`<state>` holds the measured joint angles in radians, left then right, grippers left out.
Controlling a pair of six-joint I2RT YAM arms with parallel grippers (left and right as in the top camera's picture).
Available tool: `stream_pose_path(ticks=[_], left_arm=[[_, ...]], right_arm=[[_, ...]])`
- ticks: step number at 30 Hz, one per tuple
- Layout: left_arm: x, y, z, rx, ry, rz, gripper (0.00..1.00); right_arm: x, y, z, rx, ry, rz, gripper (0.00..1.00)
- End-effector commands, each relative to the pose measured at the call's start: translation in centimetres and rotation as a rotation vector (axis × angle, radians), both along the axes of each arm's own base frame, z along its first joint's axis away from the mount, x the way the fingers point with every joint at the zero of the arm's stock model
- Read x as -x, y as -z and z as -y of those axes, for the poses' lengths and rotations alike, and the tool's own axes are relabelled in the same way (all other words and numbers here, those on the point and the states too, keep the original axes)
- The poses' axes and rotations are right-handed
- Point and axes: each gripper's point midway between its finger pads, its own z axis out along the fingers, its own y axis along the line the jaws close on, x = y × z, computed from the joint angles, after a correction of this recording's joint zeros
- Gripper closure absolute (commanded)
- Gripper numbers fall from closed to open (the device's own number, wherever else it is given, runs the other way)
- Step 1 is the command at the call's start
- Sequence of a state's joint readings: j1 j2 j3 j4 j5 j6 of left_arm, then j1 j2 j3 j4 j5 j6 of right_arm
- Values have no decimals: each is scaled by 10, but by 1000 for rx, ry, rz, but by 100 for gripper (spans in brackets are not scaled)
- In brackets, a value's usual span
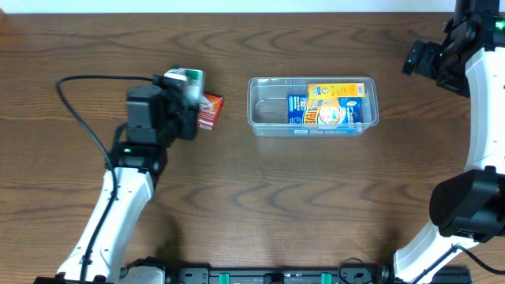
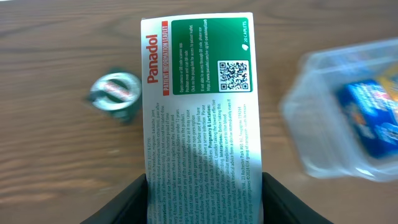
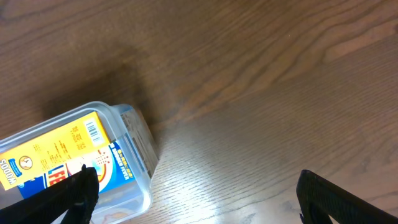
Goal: Pack container
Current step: 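Carry the Panadol box right over the clear container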
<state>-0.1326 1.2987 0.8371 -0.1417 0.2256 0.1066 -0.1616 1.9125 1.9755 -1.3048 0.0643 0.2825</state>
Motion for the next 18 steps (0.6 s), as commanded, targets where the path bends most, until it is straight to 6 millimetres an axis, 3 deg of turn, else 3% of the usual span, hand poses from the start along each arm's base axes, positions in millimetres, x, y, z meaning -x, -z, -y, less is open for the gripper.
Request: stream_pose_path(ticks=[1, 6, 18], left_arm=[[3, -13, 33, -6, 128, 48, 49], [9, -26, 75, -38, 272, 134, 49], [18, -68, 150, 29, 438, 341, 49]], right_arm=[[2, -13, 2, 10, 21, 33, 1], [2, -13, 2, 10, 21, 33, 1], [2, -13, 2, 10, 21, 33, 1]])
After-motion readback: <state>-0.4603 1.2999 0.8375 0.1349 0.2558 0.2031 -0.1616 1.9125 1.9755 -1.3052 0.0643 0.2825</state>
